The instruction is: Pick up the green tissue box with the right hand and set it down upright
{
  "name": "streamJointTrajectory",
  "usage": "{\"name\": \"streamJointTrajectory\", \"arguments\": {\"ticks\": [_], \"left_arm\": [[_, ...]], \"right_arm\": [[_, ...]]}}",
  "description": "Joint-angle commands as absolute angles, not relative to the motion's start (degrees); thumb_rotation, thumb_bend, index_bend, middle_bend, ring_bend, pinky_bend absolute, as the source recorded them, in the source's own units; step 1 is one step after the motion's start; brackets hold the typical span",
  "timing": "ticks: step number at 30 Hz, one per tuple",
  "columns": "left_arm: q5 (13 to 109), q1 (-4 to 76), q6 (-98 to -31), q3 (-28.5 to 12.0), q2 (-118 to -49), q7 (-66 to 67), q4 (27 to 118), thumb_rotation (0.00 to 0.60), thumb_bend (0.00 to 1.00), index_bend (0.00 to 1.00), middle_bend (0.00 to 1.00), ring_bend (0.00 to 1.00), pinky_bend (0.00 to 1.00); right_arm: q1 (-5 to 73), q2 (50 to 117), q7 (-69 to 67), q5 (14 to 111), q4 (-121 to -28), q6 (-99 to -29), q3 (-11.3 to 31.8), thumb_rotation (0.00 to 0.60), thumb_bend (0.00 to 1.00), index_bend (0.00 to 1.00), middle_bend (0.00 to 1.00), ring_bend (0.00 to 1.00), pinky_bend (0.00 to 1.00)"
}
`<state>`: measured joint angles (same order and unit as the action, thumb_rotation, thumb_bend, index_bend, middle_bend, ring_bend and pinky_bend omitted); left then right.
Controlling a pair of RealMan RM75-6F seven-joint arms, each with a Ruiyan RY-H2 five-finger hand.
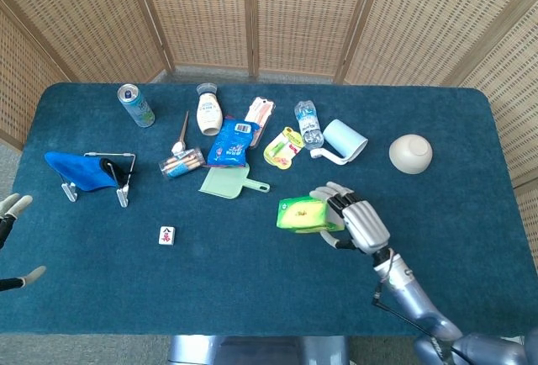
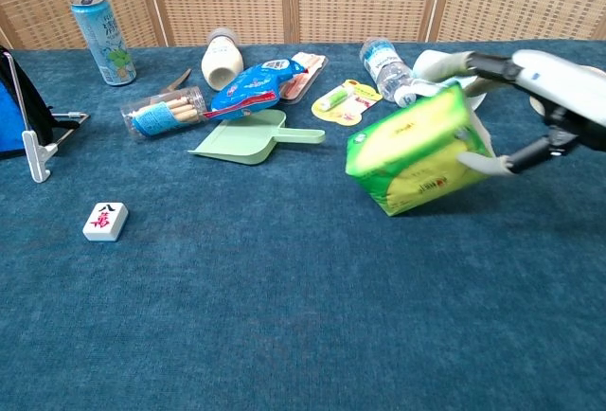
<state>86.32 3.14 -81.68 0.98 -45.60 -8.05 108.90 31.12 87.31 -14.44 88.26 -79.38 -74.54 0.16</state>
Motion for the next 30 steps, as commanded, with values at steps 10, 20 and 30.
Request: {"name": "streamJointTrajectory", "arguments": {"ticks": [10, 20, 30], "left_arm": [[87.0, 2.9, -82.2, 1.2, -45.5, -8.2, 109.1, 0.6, 0.08, 0.0, 0.0, 0.0, 0.0], [87.0, 2.8, -82.5, 1.1, -45.3, -9.1, 108.8, 0.6, 0.08, 0.0, 0.0, 0.0, 0.0], [86.5, 2.8, -82.6, 0.8, -45.0, -10.9, 107.7, 0.6, 0.08, 0.0, 0.0, 0.0, 0.0]], "right_arm": [[30.2, 78.8, -6.7, 87.3, -89.8, -70.0, -0.2, 0.6, 0.32, 0.0, 0.0, 0.0, 0.08], [36.8, 74.4, 16.9, 70.5, -107.9, -58.0, 5.4, 0.6, 0.22, 0.0, 0.0, 0.0, 0.01], [42.8, 80.7, 31.1, 55.3, -106.7, -57.1, 8.7, 0.6, 0.21, 0.0, 0.0, 0.0, 0.01]]}}
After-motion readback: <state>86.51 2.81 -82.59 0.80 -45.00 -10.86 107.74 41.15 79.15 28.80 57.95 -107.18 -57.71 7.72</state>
